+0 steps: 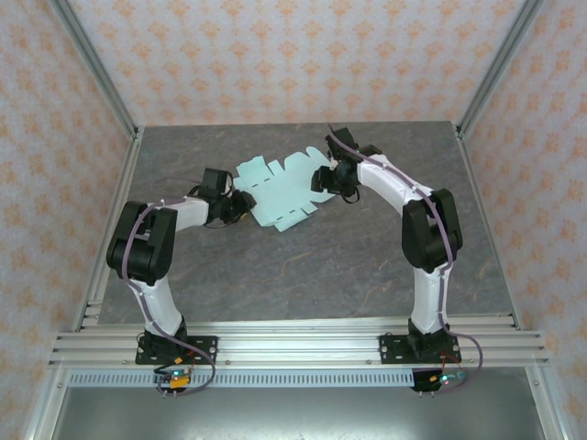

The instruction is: Fold the paper box

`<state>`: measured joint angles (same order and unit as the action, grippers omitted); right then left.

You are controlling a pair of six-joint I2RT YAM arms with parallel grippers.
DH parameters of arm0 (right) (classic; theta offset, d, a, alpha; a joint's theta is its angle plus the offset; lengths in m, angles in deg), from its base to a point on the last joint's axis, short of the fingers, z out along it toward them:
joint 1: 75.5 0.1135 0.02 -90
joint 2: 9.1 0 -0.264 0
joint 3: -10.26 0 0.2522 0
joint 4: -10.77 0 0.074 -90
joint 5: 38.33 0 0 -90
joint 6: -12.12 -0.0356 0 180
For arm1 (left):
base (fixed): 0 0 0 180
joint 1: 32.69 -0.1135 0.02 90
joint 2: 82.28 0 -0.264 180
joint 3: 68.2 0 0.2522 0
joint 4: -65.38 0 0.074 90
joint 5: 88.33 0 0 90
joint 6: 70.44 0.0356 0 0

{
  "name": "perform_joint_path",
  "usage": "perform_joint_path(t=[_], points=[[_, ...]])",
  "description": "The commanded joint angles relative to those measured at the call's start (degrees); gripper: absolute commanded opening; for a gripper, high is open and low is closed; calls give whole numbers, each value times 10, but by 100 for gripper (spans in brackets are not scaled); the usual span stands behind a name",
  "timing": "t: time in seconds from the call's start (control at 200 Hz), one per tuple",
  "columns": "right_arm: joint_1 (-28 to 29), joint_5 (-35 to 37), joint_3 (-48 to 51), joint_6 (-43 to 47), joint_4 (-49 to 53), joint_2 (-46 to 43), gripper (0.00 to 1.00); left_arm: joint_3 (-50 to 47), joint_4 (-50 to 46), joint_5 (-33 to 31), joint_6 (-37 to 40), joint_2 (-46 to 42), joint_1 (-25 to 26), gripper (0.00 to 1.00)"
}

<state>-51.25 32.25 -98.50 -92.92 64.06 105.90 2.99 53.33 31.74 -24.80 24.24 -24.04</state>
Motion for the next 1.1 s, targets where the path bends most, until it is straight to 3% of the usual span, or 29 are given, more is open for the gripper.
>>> perform_joint_path(t=[0.0,0.12,0.19,0.41,0.521,0.676,0.846,1.096], points=[[-4,-1,-6,-1,-8,-39,60,41,-23,9,37,13,3,23],[-5,-4,-12,5,-4,-35,60,81,-73,13,90,25,3,0],[-5,10,-8,9,0,-38,60,125,-134,26,161,26,4,0],[-55,68,75,1,-21,-124,62,348,-425,202,381,133,14,0],[-65,29,114,43,-65,-176,66,409,-527,277,480,175,21,0],[-65,-45,117,134,-77,-182,70,518,-706,287,618,255,34,0],[-61,-118,76,245,-72,-118,68,502,-680,300,634,238,37,0],[-56,-130,-16,404,28,1,67,515,-706,299,670,227,42,0]])
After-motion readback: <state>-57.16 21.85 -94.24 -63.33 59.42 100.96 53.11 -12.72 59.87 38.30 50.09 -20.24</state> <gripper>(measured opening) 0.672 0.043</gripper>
